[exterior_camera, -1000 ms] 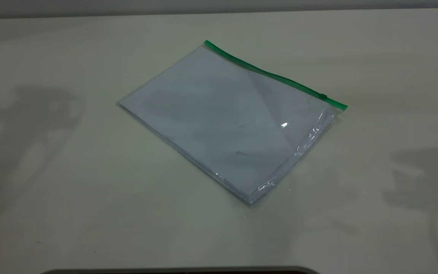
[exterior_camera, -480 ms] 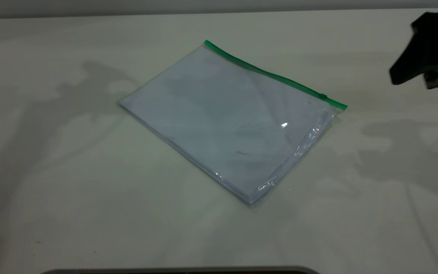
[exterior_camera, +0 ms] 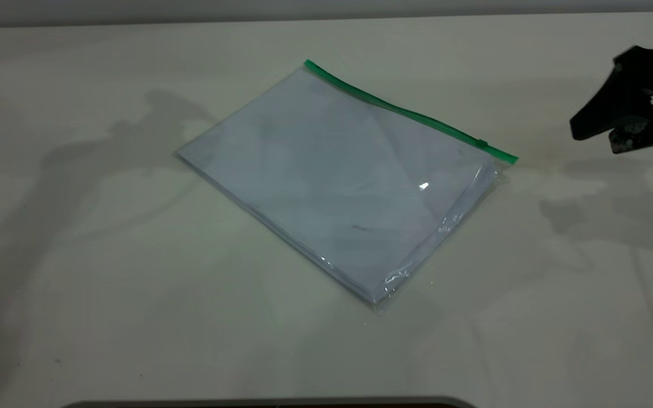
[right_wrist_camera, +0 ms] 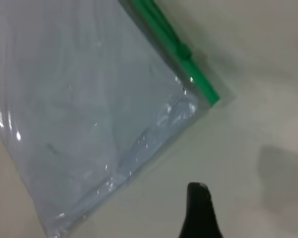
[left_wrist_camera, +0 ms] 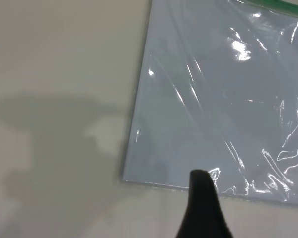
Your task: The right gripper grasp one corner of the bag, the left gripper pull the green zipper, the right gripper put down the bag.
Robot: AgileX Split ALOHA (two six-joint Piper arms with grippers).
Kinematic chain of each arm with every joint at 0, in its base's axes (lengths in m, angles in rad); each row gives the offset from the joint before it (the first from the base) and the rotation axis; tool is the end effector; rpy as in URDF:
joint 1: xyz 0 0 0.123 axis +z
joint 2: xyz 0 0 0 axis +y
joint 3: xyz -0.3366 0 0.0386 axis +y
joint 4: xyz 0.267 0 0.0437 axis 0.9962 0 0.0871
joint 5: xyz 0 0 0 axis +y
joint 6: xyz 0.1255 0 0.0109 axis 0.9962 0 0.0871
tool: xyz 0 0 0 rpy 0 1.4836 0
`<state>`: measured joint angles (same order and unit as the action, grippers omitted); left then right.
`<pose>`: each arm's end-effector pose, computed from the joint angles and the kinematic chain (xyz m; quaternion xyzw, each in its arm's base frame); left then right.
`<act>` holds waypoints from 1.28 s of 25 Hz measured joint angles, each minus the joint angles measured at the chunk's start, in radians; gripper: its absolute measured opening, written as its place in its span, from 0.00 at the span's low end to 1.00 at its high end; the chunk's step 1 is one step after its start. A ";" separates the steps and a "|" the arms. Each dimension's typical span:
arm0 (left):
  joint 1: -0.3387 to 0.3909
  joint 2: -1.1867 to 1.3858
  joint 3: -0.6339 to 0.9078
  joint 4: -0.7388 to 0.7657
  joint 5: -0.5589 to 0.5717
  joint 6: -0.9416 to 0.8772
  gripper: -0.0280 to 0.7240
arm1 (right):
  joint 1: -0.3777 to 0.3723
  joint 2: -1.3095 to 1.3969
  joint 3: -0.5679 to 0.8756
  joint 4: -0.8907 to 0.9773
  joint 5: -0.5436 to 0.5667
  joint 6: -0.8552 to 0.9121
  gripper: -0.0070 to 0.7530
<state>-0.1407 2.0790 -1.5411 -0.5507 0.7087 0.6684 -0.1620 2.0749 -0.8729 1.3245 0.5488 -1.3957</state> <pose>0.4938 -0.1133 0.1944 0.2183 0.9313 -0.1567 0.2459 0.3718 0.0039 0.0623 -0.0161 0.9543 0.2364 0.1820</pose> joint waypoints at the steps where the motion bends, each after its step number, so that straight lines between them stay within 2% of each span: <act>1: -0.001 0.000 0.000 -0.002 -0.002 0.002 0.82 | -0.011 0.017 -0.001 0.039 0.020 -0.052 0.78; 7: -0.027 0.017 -0.001 -0.011 -0.013 0.010 0.82 | -0.018 0.139 -0.007 0.319 0.161 -0.356 0.78; 12: -0.039 0.044 -0.001 -0.013 -0.018 0.010 0.82 | -0.018 0.238 -0.010 0.452 0.204 -0.509 0.78; 19: -0.039 0.054 -0.001 -0.019 -0.024 0.011 0.82 | -0.016 0.319 -0.063 0.468 0.227 -0.534 0.78; 32: -0.039 0.054 -0.001 -0.026 -0.045 0.012 0.82 | 0.037 0.415 -0.153 0.468 0.257 -0.557 0.78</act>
<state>-0.1799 2.1333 -1.5422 -0.5762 0.6632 0.6807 -0.1252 2.4901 -1.0256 1.7925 0.8054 -1.9531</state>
